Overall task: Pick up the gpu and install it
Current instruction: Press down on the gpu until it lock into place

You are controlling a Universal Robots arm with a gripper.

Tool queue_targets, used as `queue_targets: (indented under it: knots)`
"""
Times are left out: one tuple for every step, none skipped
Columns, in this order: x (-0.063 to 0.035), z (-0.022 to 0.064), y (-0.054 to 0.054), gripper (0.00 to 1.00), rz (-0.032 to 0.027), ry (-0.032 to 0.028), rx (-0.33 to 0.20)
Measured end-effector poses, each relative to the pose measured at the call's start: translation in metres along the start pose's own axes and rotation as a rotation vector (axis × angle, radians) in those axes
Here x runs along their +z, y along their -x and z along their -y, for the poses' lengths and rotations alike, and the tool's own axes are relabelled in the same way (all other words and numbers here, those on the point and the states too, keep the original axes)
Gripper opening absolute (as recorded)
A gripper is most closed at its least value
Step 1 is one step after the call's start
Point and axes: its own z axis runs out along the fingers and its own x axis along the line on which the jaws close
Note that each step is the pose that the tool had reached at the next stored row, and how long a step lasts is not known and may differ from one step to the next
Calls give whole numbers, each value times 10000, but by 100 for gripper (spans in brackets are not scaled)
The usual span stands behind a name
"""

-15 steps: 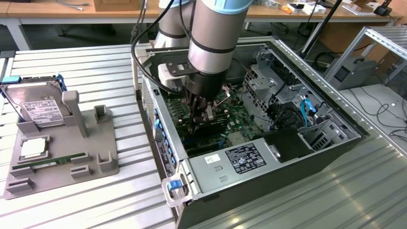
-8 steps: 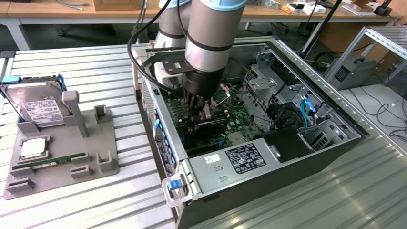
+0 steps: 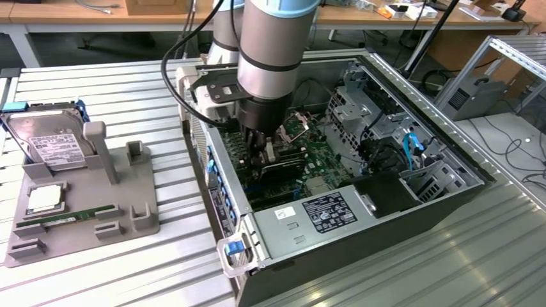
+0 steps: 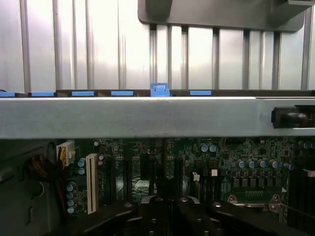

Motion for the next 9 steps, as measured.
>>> queue_targets:
  knots:
    - [7, -18, 0, 11, 3, 2, 0]
    - [9, -29, 0, 11, 2, 4, 3]
    - [10, -44, -1, 11, 2, 3, 3]
    - [12, -55, -8, 11, 6, 2, 3]
    - [13, -64, -23, 11, 9, 0, 2]
    - [12, -74, -51, 11, 8, 0, 4]
    - [12, -79, -73, 11, 8, 1, 4]
    - [12, -79, -82, 11, 7, 1, 4]
    - [12, -79, -82, 11, 5, 2, 5]
